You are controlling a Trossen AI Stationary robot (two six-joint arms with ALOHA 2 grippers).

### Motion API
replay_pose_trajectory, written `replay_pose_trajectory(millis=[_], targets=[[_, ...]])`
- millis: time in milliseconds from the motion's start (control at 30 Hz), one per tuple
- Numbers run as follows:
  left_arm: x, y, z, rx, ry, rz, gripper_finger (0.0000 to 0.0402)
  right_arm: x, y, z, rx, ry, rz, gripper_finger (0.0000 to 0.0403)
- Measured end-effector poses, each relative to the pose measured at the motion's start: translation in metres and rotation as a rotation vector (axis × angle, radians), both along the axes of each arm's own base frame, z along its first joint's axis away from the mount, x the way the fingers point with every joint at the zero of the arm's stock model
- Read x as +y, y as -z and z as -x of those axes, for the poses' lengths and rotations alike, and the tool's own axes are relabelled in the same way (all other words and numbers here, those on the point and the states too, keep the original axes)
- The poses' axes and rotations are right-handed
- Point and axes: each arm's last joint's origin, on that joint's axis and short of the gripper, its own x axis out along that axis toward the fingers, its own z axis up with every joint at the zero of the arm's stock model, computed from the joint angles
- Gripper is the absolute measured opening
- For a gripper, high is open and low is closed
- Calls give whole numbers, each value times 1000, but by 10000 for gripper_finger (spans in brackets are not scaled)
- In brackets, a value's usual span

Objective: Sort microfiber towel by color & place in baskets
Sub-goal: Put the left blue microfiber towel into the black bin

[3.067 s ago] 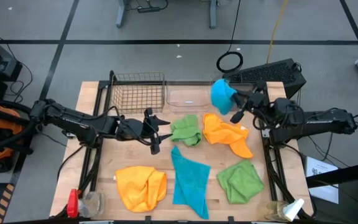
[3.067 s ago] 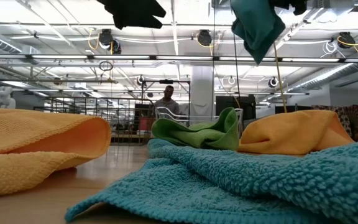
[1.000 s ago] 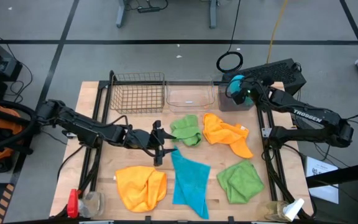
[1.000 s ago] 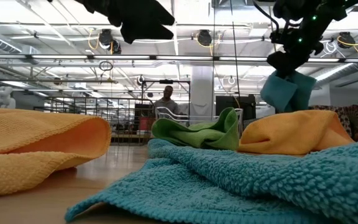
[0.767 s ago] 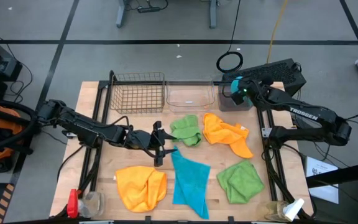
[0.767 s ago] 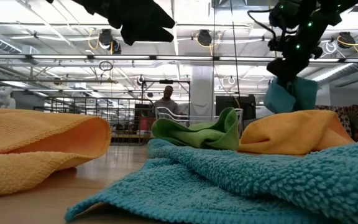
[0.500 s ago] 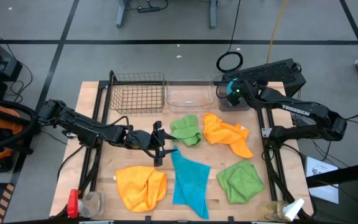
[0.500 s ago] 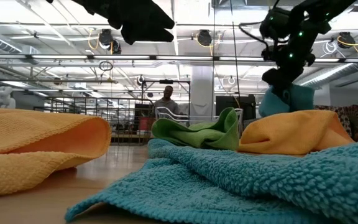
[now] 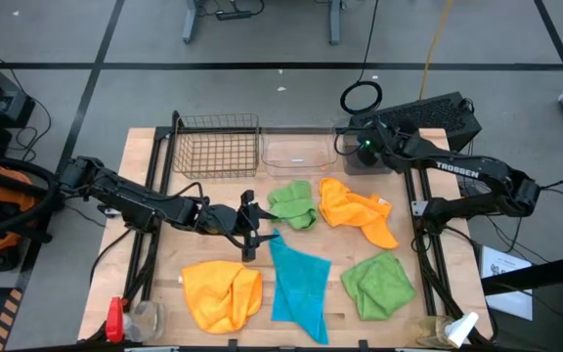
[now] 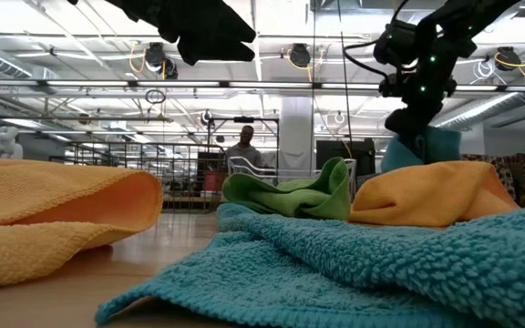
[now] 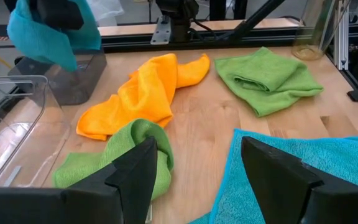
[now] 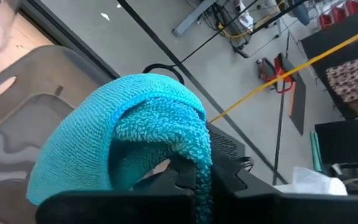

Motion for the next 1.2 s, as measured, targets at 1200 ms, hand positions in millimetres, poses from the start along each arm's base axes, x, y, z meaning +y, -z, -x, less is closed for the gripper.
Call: replay_pose_trajectory(millis=[1200], targets=[[-3, 0, 1, 0, 10, 3, 238, -21, 39, -12, 37, -44, -256, 4]])
